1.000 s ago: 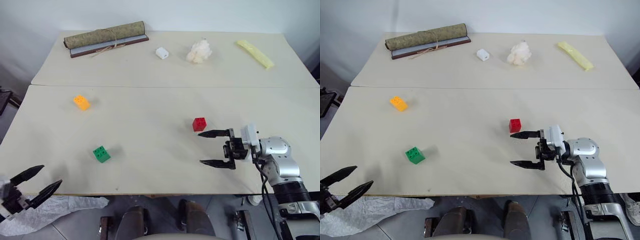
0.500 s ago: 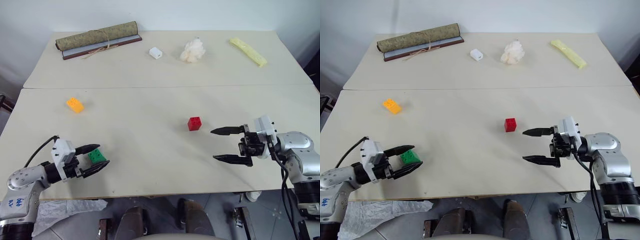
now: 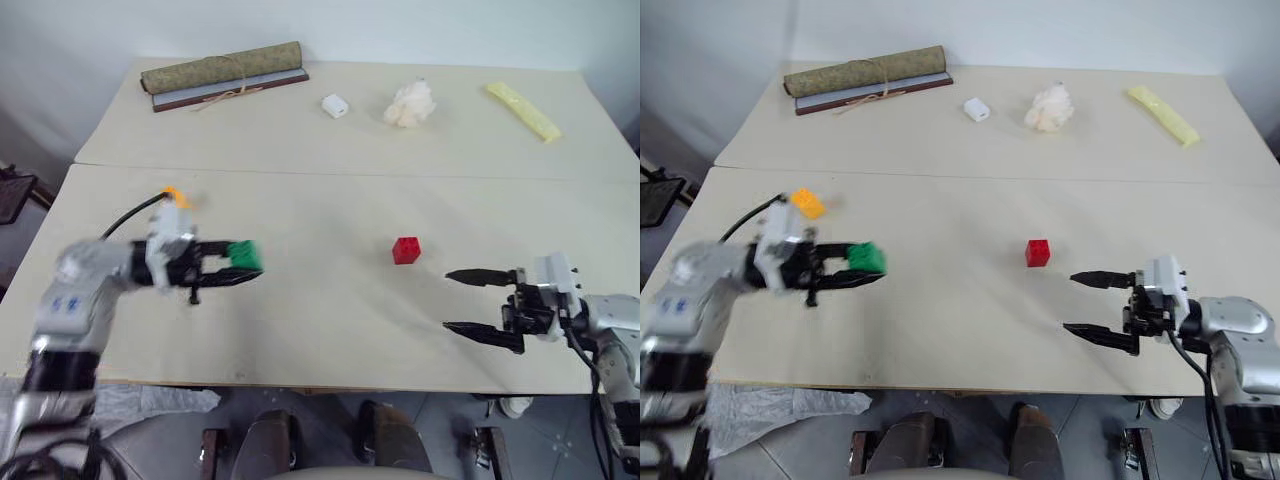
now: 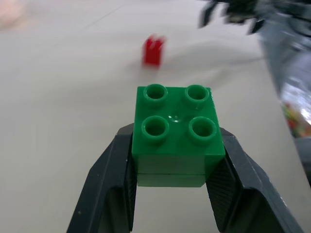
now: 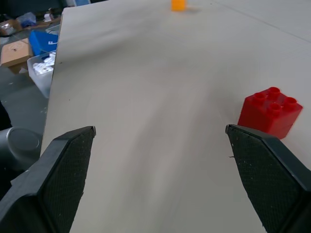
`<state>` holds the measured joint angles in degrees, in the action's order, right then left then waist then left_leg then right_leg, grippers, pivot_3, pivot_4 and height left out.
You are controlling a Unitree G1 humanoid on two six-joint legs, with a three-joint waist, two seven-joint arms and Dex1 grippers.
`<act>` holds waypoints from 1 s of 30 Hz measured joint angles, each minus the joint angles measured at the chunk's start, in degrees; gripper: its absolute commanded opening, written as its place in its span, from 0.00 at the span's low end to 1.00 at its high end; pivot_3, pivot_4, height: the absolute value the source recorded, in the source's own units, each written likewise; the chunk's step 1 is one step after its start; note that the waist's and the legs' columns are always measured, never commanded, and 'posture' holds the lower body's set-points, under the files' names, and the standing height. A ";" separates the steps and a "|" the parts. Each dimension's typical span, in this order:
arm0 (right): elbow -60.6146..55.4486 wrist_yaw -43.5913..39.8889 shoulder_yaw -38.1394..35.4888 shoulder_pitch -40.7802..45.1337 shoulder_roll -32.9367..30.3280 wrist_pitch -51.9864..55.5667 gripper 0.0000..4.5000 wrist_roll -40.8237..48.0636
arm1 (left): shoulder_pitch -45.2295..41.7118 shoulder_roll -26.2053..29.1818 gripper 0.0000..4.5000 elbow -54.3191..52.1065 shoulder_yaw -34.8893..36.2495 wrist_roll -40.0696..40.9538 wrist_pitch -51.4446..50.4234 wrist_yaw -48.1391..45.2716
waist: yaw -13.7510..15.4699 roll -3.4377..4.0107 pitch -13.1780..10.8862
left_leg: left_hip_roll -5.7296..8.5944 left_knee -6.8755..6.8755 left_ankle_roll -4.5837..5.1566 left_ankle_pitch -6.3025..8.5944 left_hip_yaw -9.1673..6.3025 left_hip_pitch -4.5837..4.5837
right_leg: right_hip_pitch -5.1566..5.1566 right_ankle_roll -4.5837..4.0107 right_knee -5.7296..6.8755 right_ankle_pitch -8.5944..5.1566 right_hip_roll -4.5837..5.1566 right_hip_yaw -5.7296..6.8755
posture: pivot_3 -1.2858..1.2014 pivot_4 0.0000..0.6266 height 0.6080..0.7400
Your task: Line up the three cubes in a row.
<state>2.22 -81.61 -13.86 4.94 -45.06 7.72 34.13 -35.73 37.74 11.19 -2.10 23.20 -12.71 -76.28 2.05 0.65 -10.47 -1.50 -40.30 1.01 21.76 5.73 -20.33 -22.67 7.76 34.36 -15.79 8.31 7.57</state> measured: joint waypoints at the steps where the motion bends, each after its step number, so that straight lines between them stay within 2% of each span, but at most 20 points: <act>1: -0.39 0.37 -0.74 -0.65 0.00 -0.04 1.00 0.15 | -3.58 -2.00 0.34 4.26 -2.50 -2.04 2.00 -1.11 | -0.31 -0.01 0.01 | 0.00 0.01 0.00 0.00 0.02 0.00 | 0.00 0.02 -0.04 0.01 -0.01 -0.01 | 0.52 0.24 1.00; 5: -2.48 4.82 -4.43 -4.24 2.54 -0.53 1.00 0.64 | -19.41 -14.12 0.34 32.24 -8.54 -10.36 12.99 -2.38 | -0.77 -0.16 -0.06 | -0.03 0.10 0.03 -0.02 0.05 -0.12 | 0.01 0.13 -0.36 0.07 -0.12 0.03 | 0.52 0.24 1.00; 9: -5.40 9.98 -6.46 -7.69 6.04 -1.95 1.00 0.80 | -26.07 -17.89 0.34 50.05 -10.56 -17.12 23.57 -1.88 | -2.26 -0.27 -0.12 | -0.10 0.37 0.04 -0.02 0.18 -0.12 | -0.13 0.13 -0.49 0.06 -0.18 0.02 | 0.52 0.24 1.00; 13: -9.48 15.77 -7.88 -11.41 10.35 -3.88 1.00 0.60 | -28.29 -21.03 0.34 59.32 -10.33 -20.93 27.85 0.36 | -2.00 -0.35 -0.16 | -0.11 0.27 0.04 -0.02 0.13 -0.22 | -0.15 0.15 -0.49 0.08 -0.18 0.02 | 0.52 0.24 1.00; 17: -11.84 18.24 -8.02 -13.79 11.06 -5.04 1.00 0.43 | -29.74 -21.37 0.34 61.54 -9.83 -23.17 29.61 1.36 | -1.67 -0.37 -0.17 | -0.10 0.17 0.06 -0.01 0.08 -0.25 | -0.13 0.20 -0.47 0.11 -0.18 -0.02 | 0.52 0.24 1.00; 19: -12.00 18.81 -8.02 -14.61 11.07 -5.35 1.00 0.39 | -29.80 -21.43 0.50 61.75 -9.27 -23.80 29.86 2.06 | -1.69 -0.37 -0.17 | -0.11 0.17 0.06 -0.01 0.07 -0.24 | -0.13 0.20 -0.44 0.10 -0.18 -0.02 | 0.52 0.24 1.00; 22: -11.98 18.99 -7.94 -14.62 11.43 -5.59 1.00 0.39 | -29.79 -21.46 0.68 62.23 -7.32 -23.79 29.66 2.95 | -1.78 -0.37 -0.17 | -0.11 0.17 0.06 -0.01 0.07 -0.24 | -0.14 0.20 -0.44 0.10 -0.18 -0.02 | 0.52 0.24 1.00; 26: -11.79 18.76 -6.48 -12.69 11.74 -5.69 1.00 0.41 | -29.57 -20.45 0.96 61.28 -3.80 -21.78 29.81 -2.76 | -2.02 -0.36 -0.17 | -0.12 0.18 0.06 -0.01 0.06 -0.24 | -0.14 0.19 -0.44 0.10 -0.18 0.00 | 0.52 0.24 1.00; 28: -10.77 18.07 -4.70 -9.99 11.86 -5.65 1.00 0.37 | -27.02 -17.70 0.96 58.09 -2.23 -20.24 30.50 -6.24 | -2.50 -0.36 -0.17 | -0.15 0.19 0.06 -0.01 0.11 -0.18 | -0.14 0.19 -0.41 0.10 -0.20 -0.06 | 0.52 0.24 1.00; 30: -8.42 17.18 -2.15 -6.07 12.32 -5.50 1.00 0.14 | -20.90 -12.48 0.96 51.81 1.10 -17.08 30.28 -9.44 | -3.70 -0.36 -0.17 | -0.23 0.25 0.04 -0.02 0.11 -0.08 | -0.15 0.12 -0.35 0.06 -0.25 -0.09 | 0.52 0.24 1.00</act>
<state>-6.21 -64.44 -16.00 -1.13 -32.74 2.22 34.27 -56.64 25.26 63.00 -1.00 6.12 17.57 -85.72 -1.65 0.29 -10.64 -1.72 -40.05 1.05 21.74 5.84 -20.41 -22.82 7.88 34.01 -15.73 8.06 7.48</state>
